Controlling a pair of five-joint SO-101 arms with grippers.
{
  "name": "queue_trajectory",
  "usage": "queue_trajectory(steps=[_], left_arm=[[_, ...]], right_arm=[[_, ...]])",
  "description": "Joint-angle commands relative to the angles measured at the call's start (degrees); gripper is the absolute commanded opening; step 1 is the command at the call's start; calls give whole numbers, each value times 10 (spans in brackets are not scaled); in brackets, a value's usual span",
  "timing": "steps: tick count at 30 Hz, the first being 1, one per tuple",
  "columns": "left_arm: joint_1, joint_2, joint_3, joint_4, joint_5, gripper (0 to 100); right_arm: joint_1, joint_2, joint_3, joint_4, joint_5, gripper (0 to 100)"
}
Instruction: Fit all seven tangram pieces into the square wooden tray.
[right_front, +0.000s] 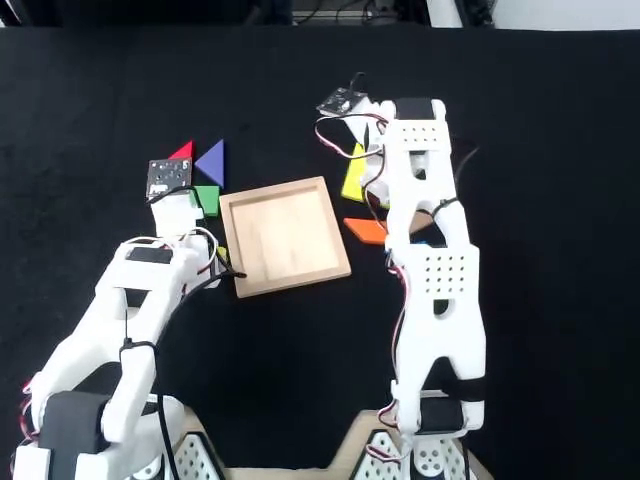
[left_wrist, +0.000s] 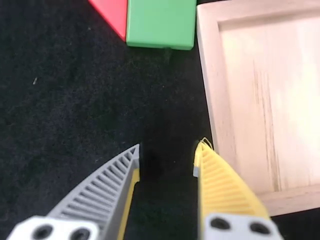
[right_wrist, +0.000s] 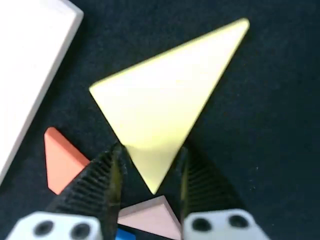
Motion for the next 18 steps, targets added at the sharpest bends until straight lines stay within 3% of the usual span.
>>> queue_trajectory(steps=[1,7,13,18], left_arm=[[7,-3,-10,-11,0,181],[7,-3,-11,-11,0,181],[7,-3,-11,-11,0,181],[7,-3,-10,-11,0,181]], right_arm=[[2,-7,-17,3,8,11],[25,-7,-68,60,9,28],[26,-7,-159,111,-37,254],[-26,-4,-174,108,-43,268]])
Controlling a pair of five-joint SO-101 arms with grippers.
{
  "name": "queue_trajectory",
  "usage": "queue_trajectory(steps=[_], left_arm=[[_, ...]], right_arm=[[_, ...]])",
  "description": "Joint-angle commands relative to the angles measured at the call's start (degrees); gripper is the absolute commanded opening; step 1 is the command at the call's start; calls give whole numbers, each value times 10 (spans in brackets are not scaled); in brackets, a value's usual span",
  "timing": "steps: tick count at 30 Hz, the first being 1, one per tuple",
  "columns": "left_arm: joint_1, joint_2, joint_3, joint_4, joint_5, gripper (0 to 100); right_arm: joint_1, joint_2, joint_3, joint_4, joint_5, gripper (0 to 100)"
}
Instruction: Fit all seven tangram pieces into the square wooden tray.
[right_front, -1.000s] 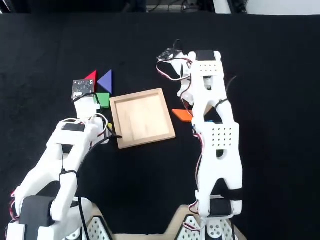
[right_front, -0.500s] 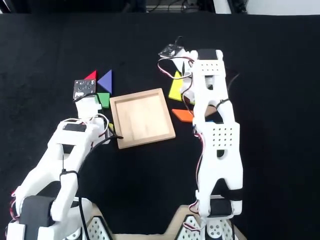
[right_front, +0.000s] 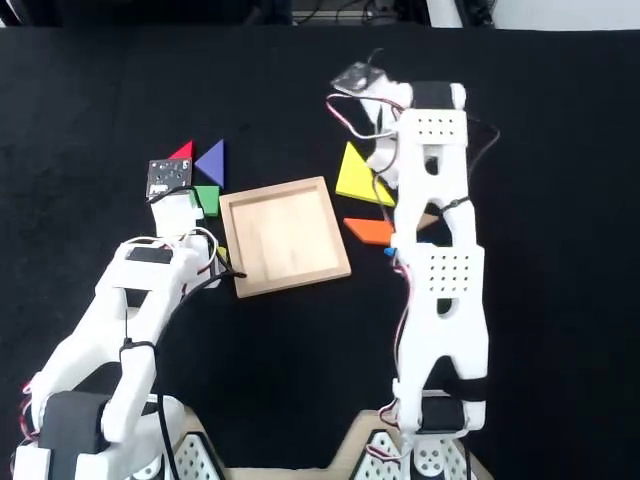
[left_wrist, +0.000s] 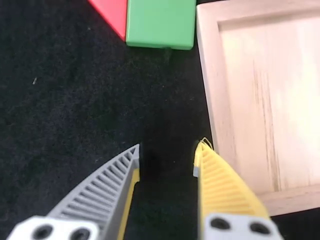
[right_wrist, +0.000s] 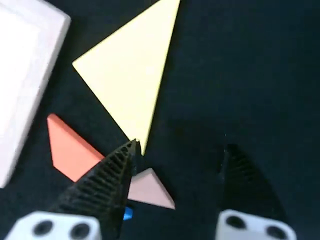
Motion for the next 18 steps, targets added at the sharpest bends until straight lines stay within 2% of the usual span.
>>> queue_trajectory(steps=[1,6,8,10,12,14,18], left_arm=[[7,-3,-9,-11,0,181],[7,-3,-9,-11,0,181],[7,-3,-9,-11,0,181],[7,-3,-9,-11,0,181],[7,-3,-9,-11,0,181],[7,-3,-10,-11,0,181],[7,-3,-9,-11,0,181]], right_arm=[[-51,-5,-34,11,-8,268],[-66,12,-36,-80,-12,249],[-66,22,-36,-105,-13,153],[-67,30,-36,-114,-13,5],[-73,36,-35,-105,-23,43],[-84,40,-39,-104,-34,8],[-90,49,-65,-139,-25,10]])
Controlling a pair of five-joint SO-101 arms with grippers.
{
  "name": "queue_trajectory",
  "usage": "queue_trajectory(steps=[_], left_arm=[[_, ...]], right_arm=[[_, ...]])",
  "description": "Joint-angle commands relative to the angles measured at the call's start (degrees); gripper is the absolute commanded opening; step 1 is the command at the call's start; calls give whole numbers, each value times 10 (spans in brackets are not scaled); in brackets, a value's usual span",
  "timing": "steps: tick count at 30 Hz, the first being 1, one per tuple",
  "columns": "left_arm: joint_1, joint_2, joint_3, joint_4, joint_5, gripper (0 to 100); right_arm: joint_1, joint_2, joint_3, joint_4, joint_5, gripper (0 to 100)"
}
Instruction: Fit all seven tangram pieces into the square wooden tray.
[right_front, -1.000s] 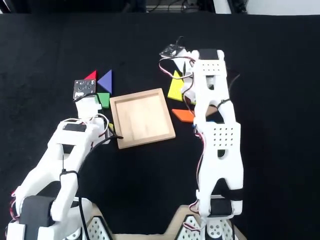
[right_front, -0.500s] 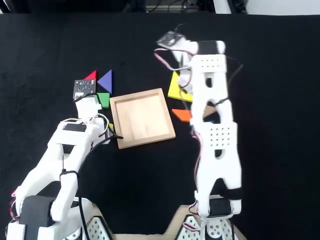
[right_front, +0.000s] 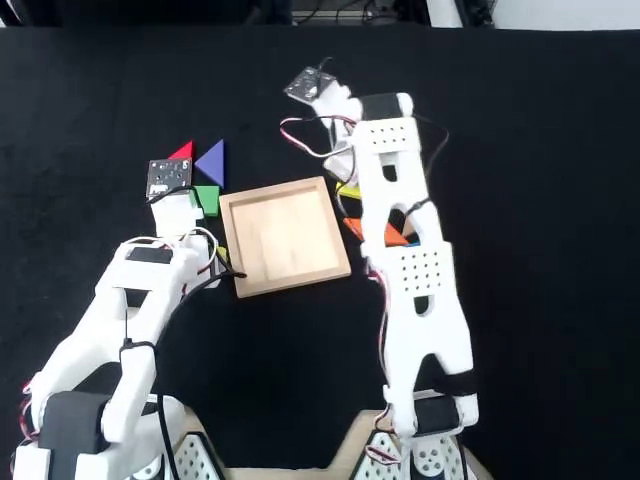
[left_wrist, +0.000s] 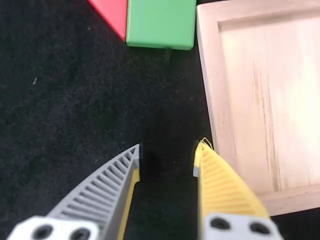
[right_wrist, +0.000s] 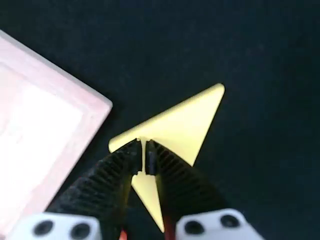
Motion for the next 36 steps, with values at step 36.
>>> queue_trajectory(steps=[36], left_arm=[[7,-3,-9,-11,0,181]], right_arm=[[180,131,-269,122,109,11]])
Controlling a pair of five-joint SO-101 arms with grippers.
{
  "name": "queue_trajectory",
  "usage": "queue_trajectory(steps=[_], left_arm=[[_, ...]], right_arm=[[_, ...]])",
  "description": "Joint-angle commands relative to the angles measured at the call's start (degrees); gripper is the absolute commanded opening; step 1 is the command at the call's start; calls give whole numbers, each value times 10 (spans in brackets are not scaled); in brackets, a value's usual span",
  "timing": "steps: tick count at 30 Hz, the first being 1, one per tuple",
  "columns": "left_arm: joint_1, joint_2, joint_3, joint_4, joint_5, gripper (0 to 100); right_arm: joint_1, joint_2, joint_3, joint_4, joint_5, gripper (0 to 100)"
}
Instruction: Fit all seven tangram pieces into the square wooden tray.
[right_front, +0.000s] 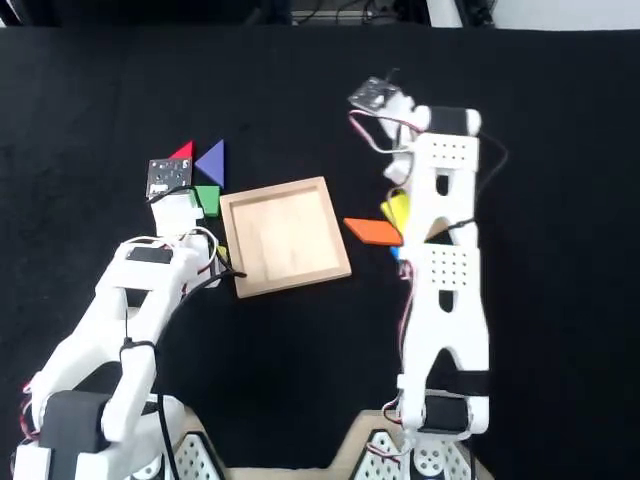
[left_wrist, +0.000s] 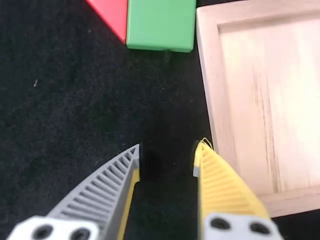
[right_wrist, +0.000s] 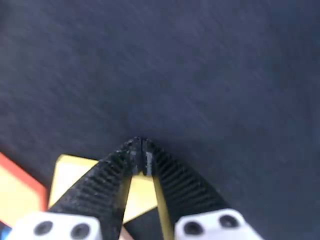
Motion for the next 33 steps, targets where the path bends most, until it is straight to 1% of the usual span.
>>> queue_trajectory(steps=[1,8,12,16,19,24,29,31,33], left_arm=[[7,-3,-9,-7,0,181],[7,-3,-10,-7,0,181],[7,-3,-11,-7,0,181],[7,-3,-11,-7,0,181],[7,-3,-11,-7,0,181],[7,-3,-12,-7,0,181],[7,-3,-11,-7,0,181],[7,-3,-8,-7,0,181],[7,-3,-7,-6,0,181]], right_arm=[[44,-40,-10,21,8,11],[36,-56,38,22,1,11],[15,-120,52,22,-73,11],[1,-226,93,22,-165,11],[0,-328,221,22,-209,11],[-21,-515,533,16,-223,11],[-22,-643,743,-89,-231,11],[-20,-662,798,-133,-257,15],[-18,-661,829,-164,-300,19]])
